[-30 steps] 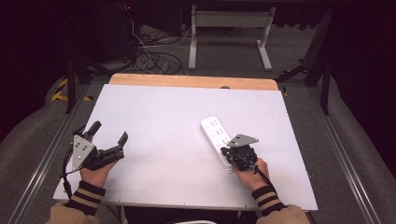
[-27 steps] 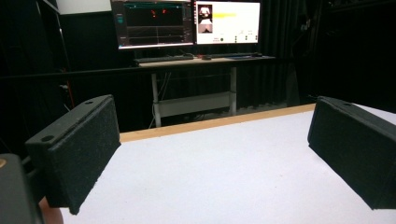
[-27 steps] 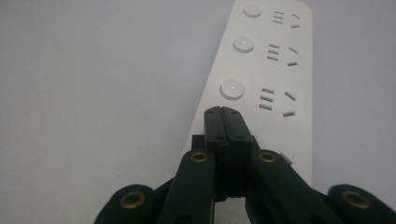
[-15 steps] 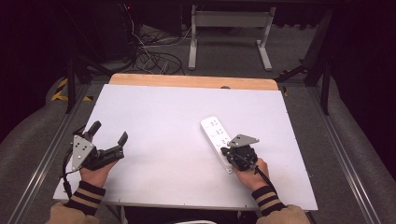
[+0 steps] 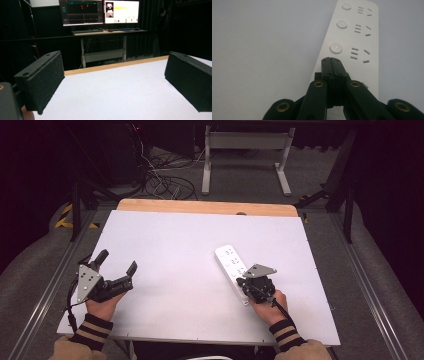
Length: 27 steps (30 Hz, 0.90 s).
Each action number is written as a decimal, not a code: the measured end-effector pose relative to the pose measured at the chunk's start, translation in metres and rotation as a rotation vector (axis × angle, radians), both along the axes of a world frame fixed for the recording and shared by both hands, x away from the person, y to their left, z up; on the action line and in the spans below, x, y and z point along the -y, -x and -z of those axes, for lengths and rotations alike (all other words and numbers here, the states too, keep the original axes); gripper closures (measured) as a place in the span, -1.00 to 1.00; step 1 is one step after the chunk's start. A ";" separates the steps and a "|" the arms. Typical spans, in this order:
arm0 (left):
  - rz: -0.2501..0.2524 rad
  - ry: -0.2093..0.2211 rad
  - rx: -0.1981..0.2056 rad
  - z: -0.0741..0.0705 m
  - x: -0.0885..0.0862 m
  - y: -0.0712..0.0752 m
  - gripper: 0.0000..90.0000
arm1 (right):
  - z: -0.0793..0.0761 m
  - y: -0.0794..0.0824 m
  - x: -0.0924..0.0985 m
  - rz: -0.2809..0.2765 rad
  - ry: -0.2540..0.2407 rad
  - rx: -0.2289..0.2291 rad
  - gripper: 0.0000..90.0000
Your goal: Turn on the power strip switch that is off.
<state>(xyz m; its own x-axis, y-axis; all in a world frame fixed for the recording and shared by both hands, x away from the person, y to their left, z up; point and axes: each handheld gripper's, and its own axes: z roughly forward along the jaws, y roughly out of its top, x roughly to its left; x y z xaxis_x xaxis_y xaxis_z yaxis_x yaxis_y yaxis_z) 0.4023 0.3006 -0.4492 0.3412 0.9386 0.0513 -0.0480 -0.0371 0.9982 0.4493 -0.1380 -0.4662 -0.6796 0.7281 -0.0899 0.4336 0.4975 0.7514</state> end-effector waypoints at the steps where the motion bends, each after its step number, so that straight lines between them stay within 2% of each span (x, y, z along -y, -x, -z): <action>1: 0.000 -0.001 -0.001 0.000 0.000 0.000 -0.93 | 0.000 0.000 0.000 0.000 -0.001 0.000 1.00; 12: 0.001 0.005 -0.004 0.000 0.000 -0.001 -0.93 | -0.002 0.001 0.000 -0.017 0.016 0.008 1.00; 27: 0.002 0.005 -0.007 0.000 0.000 -0.001 -0.93 | -0.002 0.000 0.001 -0.011 0.002 -0.001 1.00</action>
